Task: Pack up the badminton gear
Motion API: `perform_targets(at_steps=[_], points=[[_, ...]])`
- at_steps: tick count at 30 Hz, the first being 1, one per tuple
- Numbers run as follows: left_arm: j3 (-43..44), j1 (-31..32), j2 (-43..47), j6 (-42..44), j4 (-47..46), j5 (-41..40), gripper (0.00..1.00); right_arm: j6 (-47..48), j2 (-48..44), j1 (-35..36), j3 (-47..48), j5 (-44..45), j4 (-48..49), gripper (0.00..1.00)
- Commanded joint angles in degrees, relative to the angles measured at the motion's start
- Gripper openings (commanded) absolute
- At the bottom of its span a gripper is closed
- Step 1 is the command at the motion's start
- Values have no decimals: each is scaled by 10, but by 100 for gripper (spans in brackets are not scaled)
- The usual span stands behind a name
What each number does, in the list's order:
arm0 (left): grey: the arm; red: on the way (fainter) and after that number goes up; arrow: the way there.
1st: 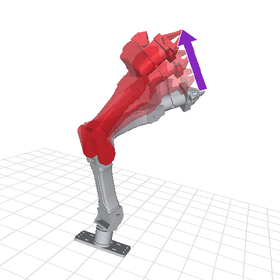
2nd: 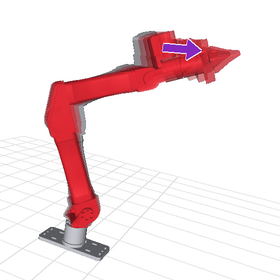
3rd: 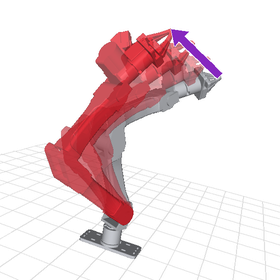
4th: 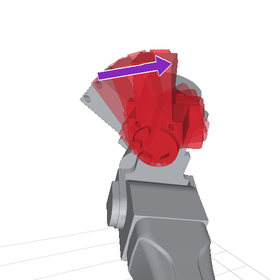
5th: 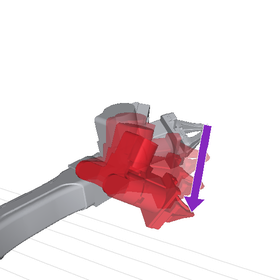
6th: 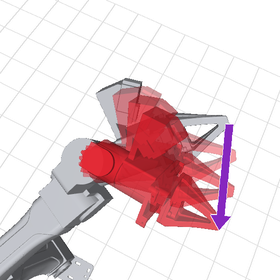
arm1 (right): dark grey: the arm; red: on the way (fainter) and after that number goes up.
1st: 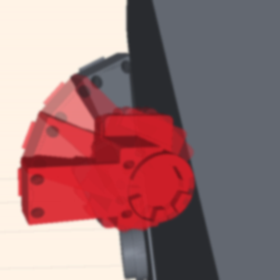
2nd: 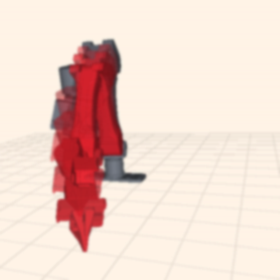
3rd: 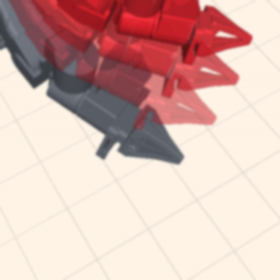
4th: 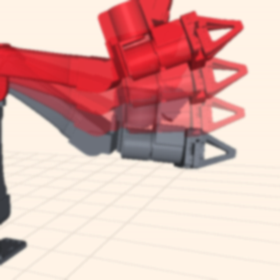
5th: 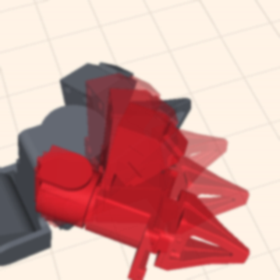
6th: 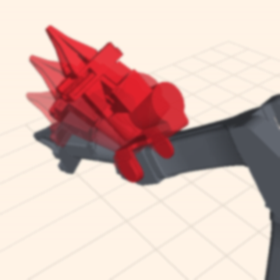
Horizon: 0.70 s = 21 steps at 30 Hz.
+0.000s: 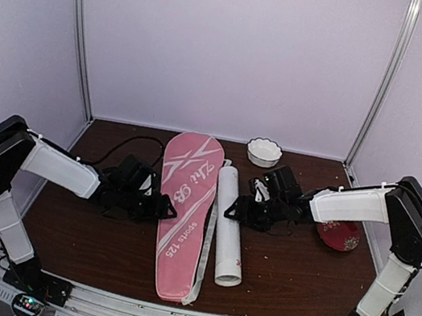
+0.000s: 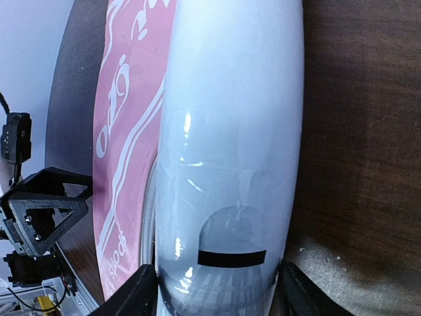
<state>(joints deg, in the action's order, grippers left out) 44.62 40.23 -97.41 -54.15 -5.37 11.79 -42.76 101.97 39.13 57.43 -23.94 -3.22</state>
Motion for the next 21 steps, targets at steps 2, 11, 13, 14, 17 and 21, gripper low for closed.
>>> perform_targets(at_steps=[2, 11, 13, 14, 17, 21], points=[[-7, -17, 37, 24, -10, 10, 73, 10, -14, 8, -2, 7, -22, 75], [-13, -41, 104, 86, 22, -1, 98, 43, -75, -6, -28, 27, -32, 100], [-14, -54, 121, 99, 32, 1, 98, 53, -91, -9, -32, 28, -28, 100], [-13, -62, 131, 107, 39, 3, 98, 61, -100, -10, -34, 31, -27, 100], [-12, -87, 175, 132, 67, -3, 98, 91, -141, -13, -35, 54, -34, 100], [7, -131, 243, 175, 134, -41, 98, 136, -215, -27, -35, 107, -52, 100]])
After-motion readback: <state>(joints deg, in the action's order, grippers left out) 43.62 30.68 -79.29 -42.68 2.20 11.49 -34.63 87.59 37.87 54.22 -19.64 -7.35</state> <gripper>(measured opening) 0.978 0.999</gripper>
